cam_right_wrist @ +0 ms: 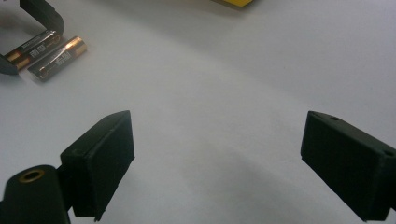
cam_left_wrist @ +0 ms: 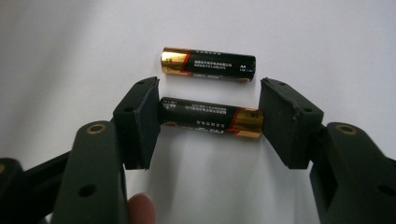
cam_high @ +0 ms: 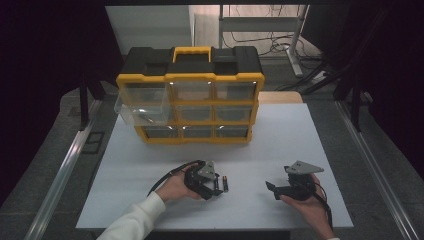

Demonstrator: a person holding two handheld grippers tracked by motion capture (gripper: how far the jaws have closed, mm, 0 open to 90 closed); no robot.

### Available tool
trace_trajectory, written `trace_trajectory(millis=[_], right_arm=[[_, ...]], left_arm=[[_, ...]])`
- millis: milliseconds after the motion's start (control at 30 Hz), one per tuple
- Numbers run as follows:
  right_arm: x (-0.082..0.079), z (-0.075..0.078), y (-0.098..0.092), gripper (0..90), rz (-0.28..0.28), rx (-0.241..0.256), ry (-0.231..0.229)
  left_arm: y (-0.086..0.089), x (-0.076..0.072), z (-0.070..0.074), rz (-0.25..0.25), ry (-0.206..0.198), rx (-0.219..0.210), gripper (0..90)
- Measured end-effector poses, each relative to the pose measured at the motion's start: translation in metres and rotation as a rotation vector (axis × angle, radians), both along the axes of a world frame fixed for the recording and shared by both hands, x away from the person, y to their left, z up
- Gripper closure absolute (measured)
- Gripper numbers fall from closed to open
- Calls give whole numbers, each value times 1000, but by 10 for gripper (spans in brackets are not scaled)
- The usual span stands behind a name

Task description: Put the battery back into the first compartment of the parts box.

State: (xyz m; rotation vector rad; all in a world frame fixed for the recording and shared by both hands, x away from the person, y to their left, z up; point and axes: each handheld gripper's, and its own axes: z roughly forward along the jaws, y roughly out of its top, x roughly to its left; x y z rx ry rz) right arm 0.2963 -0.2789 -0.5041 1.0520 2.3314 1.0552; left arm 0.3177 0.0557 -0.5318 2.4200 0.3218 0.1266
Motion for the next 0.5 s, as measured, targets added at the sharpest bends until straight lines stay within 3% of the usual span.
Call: trace_trajectory(millis=[500], right_arm=[[0,0,0,100,-1,1,-1]], left_arm=[[15,-9,24,34,-34,-100,408]])
